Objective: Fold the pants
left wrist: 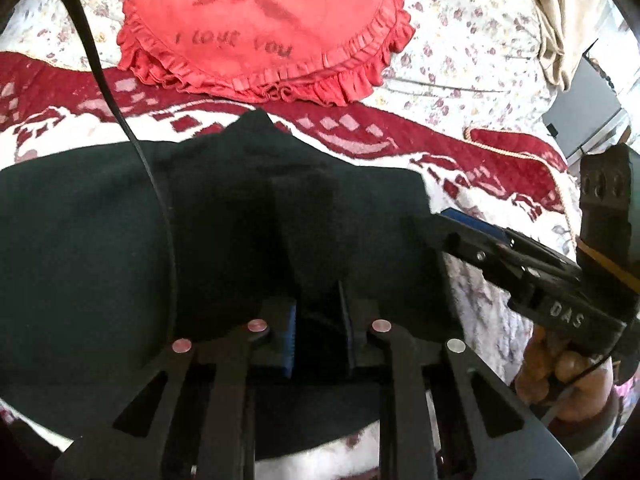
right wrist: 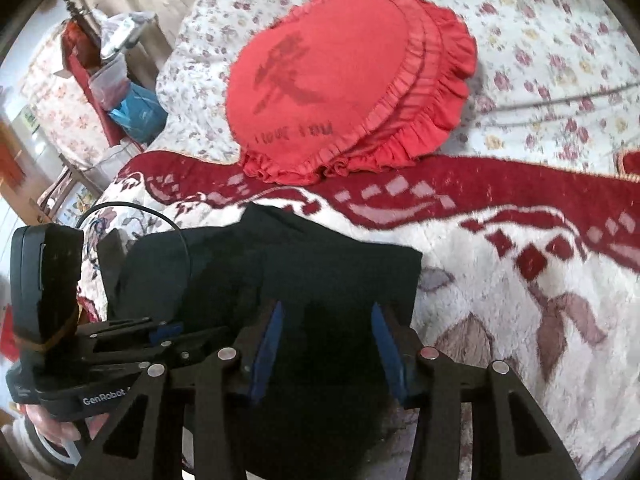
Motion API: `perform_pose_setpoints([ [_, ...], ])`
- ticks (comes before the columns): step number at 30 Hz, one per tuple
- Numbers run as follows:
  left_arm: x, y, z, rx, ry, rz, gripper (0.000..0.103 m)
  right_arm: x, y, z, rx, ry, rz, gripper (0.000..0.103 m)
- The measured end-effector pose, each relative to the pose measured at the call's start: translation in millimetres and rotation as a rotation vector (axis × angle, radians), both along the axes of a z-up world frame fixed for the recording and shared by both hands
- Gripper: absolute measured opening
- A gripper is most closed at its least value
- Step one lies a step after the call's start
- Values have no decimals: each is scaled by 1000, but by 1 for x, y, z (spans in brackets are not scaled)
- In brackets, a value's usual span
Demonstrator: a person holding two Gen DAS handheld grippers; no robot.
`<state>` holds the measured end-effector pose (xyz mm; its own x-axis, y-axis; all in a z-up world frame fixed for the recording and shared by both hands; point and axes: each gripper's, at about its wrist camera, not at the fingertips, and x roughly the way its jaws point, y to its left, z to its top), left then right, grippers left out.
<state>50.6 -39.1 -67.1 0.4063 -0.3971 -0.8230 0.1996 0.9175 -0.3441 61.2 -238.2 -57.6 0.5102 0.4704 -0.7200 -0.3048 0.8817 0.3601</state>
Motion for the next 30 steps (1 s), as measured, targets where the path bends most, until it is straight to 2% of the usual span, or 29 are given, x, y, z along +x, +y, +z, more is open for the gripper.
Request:
perform_pose_setpoints([
  [4,-12,8,1,17,5,9,16,3,11,3,12,-8,32,46],
  [7,-14,12,-6,25,15,23,16,8,26,-7,-1,12,60,46],
  [10,-9,12,-9,11,23,42,15,16,40,-26,-76,45,68,46],
  [13,-7,10,-7,23,14,45,16,15,39,-24,-78,39,62,46],
  [15,-7,11,-6,33,14,53,22,12,37,-17,-80,32,60,46],
  [16,-7,12,-5,45,9,60,28,10,37,-14,-86,26,61,46],
  [20,-13,21,0,58,-6,90,37,0,41,-6,-105,7,74,46],
  [24,-19,31,6,108,-31,126,39,-7,51,-5,-116,4,93,46],
  [30,-28,54,9,101,-21,183,39,-10,70,-16,-137,23,112,46],
])
